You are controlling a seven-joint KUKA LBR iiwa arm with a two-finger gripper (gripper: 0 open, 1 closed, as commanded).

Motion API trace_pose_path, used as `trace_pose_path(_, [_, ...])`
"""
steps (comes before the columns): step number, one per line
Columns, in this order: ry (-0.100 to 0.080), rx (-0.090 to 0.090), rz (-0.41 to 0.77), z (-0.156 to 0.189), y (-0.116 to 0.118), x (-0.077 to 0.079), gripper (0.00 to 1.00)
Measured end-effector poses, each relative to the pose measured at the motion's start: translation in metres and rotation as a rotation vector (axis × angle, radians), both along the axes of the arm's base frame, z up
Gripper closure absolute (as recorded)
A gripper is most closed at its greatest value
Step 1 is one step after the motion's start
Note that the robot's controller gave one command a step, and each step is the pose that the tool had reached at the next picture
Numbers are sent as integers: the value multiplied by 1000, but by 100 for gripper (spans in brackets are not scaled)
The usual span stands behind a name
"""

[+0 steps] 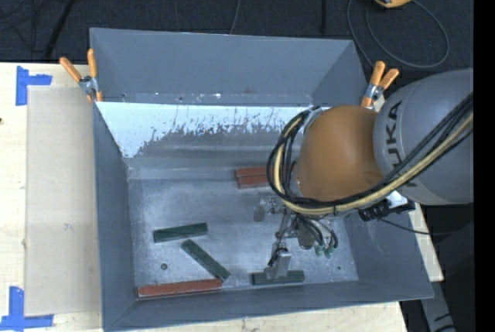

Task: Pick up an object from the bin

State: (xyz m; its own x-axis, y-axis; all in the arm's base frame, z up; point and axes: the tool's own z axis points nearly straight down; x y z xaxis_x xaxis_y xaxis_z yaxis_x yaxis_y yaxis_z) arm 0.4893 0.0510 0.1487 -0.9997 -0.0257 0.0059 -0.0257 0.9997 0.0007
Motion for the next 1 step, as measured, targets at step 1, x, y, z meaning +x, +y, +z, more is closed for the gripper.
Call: trace_pose_path(1, [-8, 0, 29, -44, 44, -6, 0])
